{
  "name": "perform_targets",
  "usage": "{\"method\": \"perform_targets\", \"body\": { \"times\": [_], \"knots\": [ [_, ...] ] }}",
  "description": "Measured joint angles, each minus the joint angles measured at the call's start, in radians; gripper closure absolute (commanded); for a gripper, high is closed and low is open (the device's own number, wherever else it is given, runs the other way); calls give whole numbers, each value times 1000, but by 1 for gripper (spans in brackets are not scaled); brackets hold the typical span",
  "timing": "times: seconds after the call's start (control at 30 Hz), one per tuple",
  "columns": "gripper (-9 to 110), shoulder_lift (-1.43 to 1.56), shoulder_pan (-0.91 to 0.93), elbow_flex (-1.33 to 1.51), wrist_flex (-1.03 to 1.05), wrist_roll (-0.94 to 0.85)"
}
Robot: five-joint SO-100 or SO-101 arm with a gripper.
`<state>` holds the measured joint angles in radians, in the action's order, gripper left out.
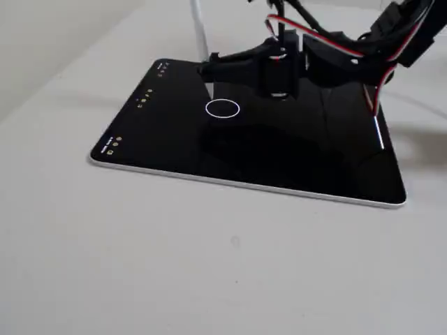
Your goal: Draw 2 dots in a circle representing the eyes of a stickman
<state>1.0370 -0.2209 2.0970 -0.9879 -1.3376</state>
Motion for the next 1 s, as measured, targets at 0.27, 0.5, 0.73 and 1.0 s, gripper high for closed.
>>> {"method": "perform_targets", "body": {
  "times": [0.27,0.5,0.73,1.0],
  "knots": [
    [102,0,-8,29,5,0],
    [102,0,-9,40,5,0],
    [102,0,-11,40,5,0],
    [102,0,-21,46,5,0]
  ]
}}
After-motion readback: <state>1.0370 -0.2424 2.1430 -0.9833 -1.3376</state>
